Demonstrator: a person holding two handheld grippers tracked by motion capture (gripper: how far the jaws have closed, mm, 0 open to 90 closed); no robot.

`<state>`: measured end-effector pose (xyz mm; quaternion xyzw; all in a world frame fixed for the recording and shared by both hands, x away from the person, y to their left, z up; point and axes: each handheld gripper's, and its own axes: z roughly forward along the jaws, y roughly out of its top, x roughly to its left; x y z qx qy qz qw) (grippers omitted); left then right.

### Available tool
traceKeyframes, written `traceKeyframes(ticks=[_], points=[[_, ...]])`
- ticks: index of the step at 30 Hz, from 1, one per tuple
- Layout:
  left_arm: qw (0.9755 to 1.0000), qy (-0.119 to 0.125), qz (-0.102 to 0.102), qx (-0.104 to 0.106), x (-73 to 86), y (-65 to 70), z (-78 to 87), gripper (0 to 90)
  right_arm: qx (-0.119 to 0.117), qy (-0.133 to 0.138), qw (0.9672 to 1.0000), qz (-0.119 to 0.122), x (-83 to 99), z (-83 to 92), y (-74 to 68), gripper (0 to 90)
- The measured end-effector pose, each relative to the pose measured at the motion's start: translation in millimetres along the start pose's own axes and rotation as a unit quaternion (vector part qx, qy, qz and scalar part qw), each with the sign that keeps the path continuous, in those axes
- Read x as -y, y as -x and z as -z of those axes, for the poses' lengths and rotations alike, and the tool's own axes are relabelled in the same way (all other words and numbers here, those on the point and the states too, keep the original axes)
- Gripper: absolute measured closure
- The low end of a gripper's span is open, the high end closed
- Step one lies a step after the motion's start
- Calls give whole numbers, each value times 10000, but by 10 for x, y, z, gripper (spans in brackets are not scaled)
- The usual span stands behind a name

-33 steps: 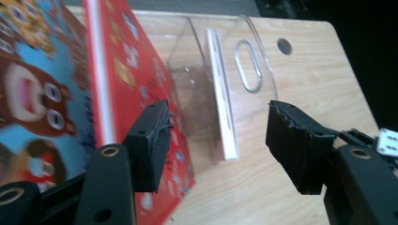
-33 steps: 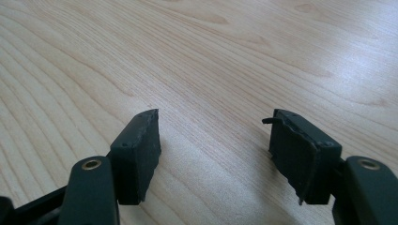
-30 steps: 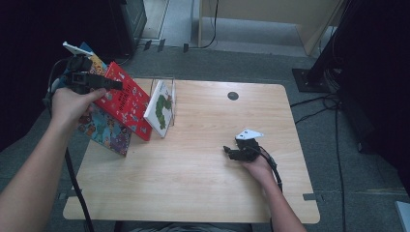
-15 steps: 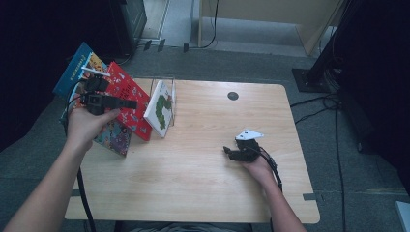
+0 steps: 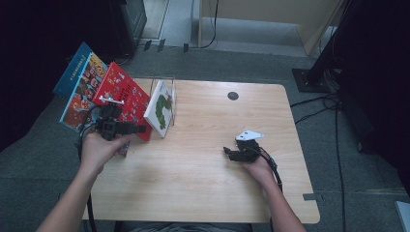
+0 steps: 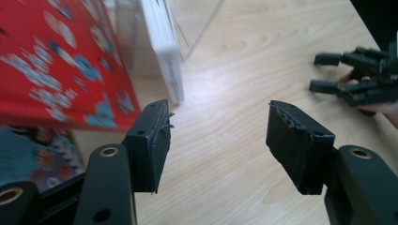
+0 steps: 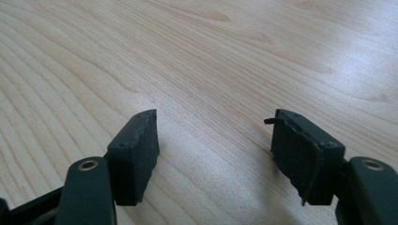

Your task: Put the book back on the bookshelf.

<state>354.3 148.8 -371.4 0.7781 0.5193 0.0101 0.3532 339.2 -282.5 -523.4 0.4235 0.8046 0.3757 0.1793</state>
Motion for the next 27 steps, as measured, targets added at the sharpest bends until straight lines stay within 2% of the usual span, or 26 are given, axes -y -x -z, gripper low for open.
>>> traceKeyframes(ticks=[5, 10, 16, 19, 22, 27], points=[[9999, -52, -91, 137, 202, 5, -170, 392, 0, 7, 10000, 4, 3, 0, -5, 320], [9997, -128, -221, 59, 388, 7, -338, 378, -11, 8, 10000, 21, 1, -2, -4, 319], [9992, -163, -223, 277, 598, -8, -571, 377, -8, 15, 10000, 31, 2, -2, -3, 318], [9989, -208, -367, 225, 648, -9, -652, 375, -9, 16, 10000, 36, 3, -2, -4, 317], [9987, -214, -303, 336, 685, -42, -714, 373, -14, 14, 10000, 38, 3, -2, -5, 316], [9984, -279, -396, 289, 737, -56, -787, 366, -32, -1, 10000, 41, 12, 11, -10, 316]])
